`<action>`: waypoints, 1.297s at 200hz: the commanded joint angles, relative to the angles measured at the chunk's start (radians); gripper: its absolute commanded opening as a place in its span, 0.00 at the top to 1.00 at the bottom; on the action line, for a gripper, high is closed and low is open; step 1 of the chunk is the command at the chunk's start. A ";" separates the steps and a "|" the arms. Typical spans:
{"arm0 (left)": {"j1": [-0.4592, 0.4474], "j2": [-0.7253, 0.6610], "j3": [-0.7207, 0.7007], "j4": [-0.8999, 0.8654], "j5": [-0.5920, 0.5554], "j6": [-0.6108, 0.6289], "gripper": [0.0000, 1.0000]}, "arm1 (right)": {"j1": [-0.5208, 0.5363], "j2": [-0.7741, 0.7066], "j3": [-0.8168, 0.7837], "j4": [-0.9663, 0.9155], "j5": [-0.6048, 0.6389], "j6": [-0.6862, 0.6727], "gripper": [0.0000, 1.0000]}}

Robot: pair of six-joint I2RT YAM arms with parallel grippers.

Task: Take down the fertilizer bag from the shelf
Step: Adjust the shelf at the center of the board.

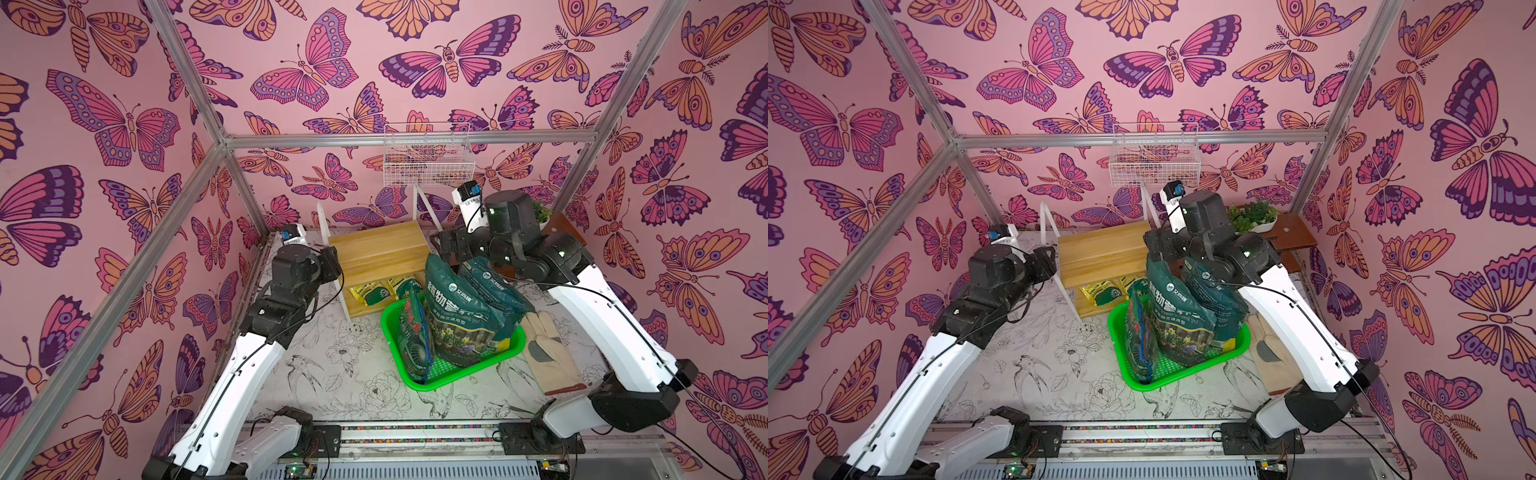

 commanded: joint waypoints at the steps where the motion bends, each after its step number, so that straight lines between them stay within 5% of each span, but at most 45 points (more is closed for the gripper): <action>1: 0.036 0.026 -0.011 0.000 -0.069 0.019 0.38 | -0.002 -0.027 -0.014 -0.006 0.008 -0.005 0.04; 47: 0.066 0.058 0.024 0.009 -0.078 0.048 0.40 | -0.002 -0.023 -0.021 -0.008 0.021 -0.016 0.03; 71: 0.078 0.085 0.068 0.013 -0.046 0.060 0.75 | -0.002 -0.017 -0.026 -0.007 0.022 -0.018 0.03; 90: 0.078 0.105 0.096 0.014 -0.005 0.047 0.83 | -0.002 -0.015 -0.032 -0.004 0.028 -0.018 0.03; 150: 0.103 0.127 0.142 0.018 -0.091 0.139 0.91 | -0.002 -0.008 -0.048 -0.008 0.040 -0.027 0.03; 259: 0.267 0.262 0.293 0.017 -0.051 0.216 0.93 | -0.003 -0.008 -0.067 -0.019 0.046 -0.030 0.03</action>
